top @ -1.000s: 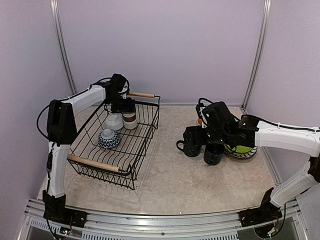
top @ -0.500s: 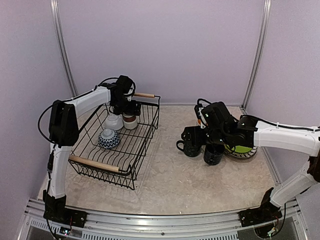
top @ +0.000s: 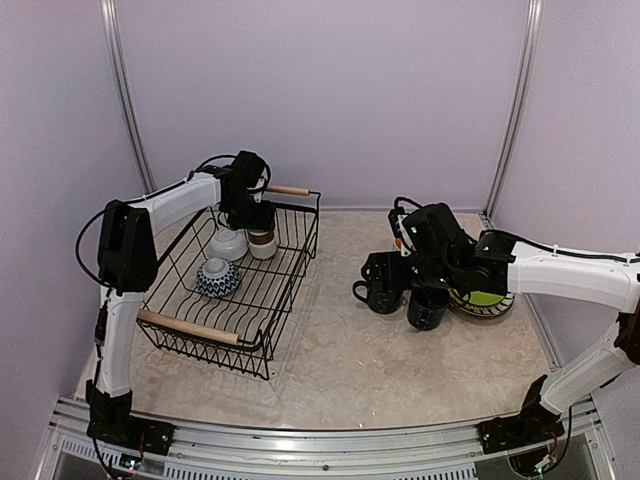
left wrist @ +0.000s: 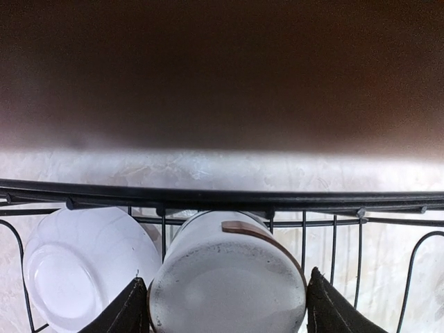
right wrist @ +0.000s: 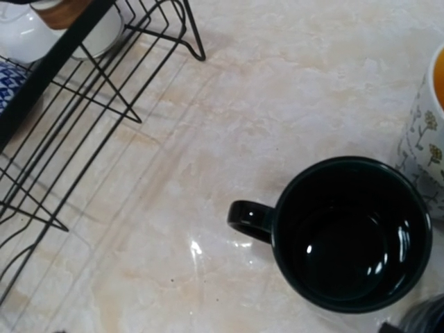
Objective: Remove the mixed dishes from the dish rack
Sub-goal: Grab the cup from the dish rack, then pass from the left arm to the right
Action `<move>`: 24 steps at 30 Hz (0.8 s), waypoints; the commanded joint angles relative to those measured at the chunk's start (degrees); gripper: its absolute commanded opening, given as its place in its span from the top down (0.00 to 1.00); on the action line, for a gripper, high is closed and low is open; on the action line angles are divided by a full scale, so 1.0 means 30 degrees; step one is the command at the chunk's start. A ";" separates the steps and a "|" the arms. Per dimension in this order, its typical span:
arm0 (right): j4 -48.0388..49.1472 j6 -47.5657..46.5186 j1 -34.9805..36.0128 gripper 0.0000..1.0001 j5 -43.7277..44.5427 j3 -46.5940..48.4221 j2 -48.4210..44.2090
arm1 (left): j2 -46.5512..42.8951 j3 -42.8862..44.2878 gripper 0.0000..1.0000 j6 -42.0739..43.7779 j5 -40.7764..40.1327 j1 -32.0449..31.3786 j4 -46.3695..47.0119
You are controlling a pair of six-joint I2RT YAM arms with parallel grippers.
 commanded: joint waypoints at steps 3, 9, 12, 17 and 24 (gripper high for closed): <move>0.0325 0.0074 0.0056 0.05 -0.0234 0.0443 -0.0004 | -0.0355 -0.0609 0.42 -0.0409 -0.0288 -0.0025 -0.2002; 0.0412 0.0049 0.0056 0.05 -0.0305 0.0612 0.0184 | -0.2437 -0.1533 0.45 -0.0935 0.0067 -0.0055 -0.2157; 0.0518 -0.0020 0.0047 0.05 -0.0351 0.0692 0.0268 | -0.3767 -0.2182 0.47 -0.1255 0.0568 -0.0033 -0.2289; 0.0863 -0.0047 0.0057 0.05 -0.0653 0.0812 0.0542 | -0.6025 -0.3335 0.50 -0.1517 0.1498 0.0038 -0.2475; 0.1882 0.0091 0.0083 0.05 -0.1886 0.1258 0.1331 | -0.9313 -0.4767 0.51 -0.1963 0.6677 0.0842 -0.1372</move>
